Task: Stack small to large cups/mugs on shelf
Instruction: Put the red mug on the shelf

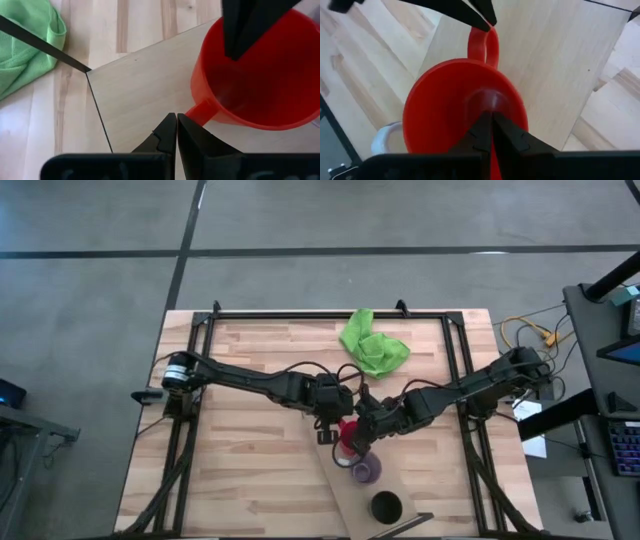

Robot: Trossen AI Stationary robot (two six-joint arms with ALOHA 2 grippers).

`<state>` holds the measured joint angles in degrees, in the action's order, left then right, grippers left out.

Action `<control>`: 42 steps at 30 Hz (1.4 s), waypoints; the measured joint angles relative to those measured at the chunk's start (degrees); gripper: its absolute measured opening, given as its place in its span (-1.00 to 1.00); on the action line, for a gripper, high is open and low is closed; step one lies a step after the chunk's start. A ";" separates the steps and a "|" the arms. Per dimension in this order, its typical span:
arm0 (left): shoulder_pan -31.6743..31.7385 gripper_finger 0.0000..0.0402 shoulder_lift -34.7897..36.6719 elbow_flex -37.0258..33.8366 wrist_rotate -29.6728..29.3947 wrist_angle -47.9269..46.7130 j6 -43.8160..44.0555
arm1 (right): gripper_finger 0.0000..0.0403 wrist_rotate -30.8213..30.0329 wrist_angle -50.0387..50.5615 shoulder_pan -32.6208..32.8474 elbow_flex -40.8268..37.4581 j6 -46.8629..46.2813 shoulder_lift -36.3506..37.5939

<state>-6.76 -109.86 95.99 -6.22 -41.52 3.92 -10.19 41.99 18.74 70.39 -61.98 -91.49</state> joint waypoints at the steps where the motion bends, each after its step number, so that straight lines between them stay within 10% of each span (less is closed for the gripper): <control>1: 0.00 -1.00 -0.02 -0.08 0.00 -0.02 0.02 | -0.96 -0.11 0.05 -0.02 -0.02 0.00 -0.06; 42: -0.52 -1.00 4.14 -1.43 1.47 -0.09 1.91 | -0.96 -3.35 -0.26 -3.23 -0.10 5.08 -0.12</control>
<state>-7.29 -105.72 94.56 -4.74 -41.60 5.83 -13.54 41.72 15.51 70.28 -56.90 -91.61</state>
